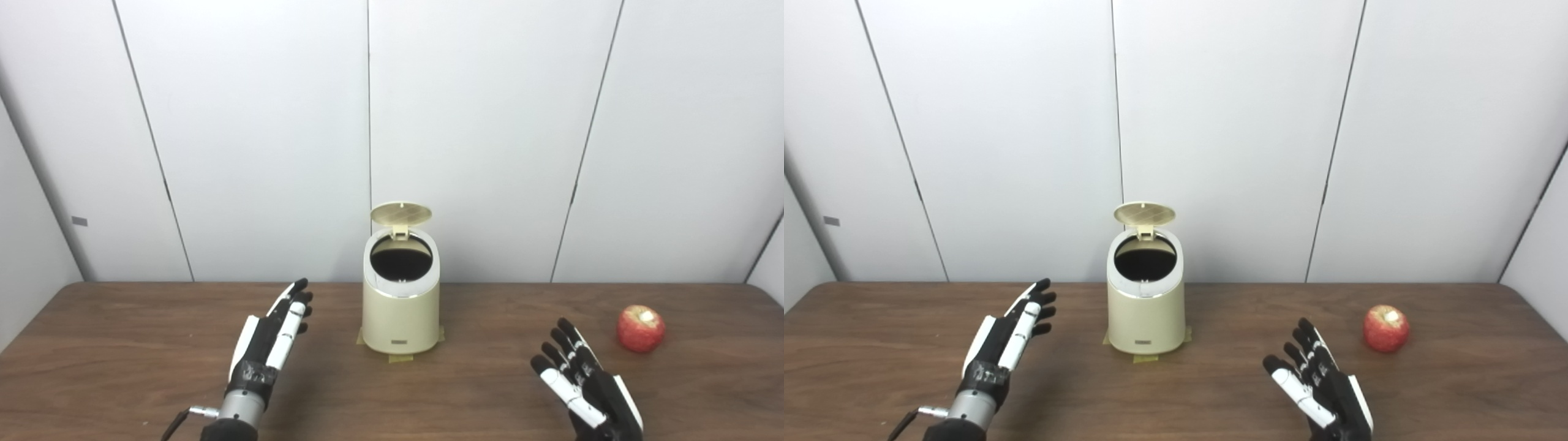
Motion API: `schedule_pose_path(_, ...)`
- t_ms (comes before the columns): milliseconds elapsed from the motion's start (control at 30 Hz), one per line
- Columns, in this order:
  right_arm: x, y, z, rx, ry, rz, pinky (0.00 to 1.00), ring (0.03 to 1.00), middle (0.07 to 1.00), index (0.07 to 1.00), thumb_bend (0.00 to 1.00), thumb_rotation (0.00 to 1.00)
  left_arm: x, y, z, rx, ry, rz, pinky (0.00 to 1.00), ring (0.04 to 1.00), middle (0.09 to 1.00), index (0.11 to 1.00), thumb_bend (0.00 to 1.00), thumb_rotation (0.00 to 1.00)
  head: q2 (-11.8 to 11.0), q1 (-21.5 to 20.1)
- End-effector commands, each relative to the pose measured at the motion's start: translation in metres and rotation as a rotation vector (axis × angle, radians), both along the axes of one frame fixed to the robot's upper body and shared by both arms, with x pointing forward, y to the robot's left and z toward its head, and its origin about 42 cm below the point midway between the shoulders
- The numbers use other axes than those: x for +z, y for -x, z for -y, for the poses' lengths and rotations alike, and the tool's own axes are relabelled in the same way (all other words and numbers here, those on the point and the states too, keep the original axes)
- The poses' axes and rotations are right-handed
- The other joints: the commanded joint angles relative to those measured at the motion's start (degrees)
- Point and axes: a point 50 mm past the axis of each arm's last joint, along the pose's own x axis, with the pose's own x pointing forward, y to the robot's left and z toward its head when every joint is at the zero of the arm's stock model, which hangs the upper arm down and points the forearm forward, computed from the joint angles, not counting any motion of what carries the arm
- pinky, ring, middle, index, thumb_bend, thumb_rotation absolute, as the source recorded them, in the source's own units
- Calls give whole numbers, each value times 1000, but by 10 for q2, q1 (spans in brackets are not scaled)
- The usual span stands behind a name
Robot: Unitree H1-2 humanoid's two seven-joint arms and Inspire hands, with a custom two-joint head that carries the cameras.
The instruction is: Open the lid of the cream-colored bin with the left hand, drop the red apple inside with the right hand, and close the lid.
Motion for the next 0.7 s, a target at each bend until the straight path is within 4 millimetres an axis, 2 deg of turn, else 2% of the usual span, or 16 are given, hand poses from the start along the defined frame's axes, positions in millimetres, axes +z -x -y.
schedule_pose_path(0,27,-9,0,2,25,127,829,922,948,915,773,280,21,-6,-1,-4,1,99,849,891,920,961,450,983,1,-3)
schedule_pose_path(133,37,-6,7,-47,119,125,819,912,941,917,780,280,21,-5,-7,9,-4,87,857,894,919,960,444,950,10,-28)
schedule_pose_path(200,43,-2,15,-70,217,126,793,890,930,920,798,320,22,-6,-10,12,-9,90,849,895,923,961,424,950,14,-45)
schedule_pose_path(267,48,3,22,-96,296,117,756,871,915,912,817,360,23,-9,-15,14,1,91,847,899,926,963,406,950,20,-73)
schedule_pose_path(367,58,10,28,-160,395,99,760,854,898,905,864,389,24,-12,-20,26,24,99,855,904,926,960,401,919,25,-111)
schedule_pose_path(533,76,17,36,-228,468,117,830,861,895,900,836,344,25,-15,-27,41,29,115,870,896,914,954,395,893,31,-154)
schedule_pose_path(667,85,20,46,-284,580,104,747,859,894,889,808,264,28,-17,-33,32,26,134,870,892,912,953,401,927,35,-186)
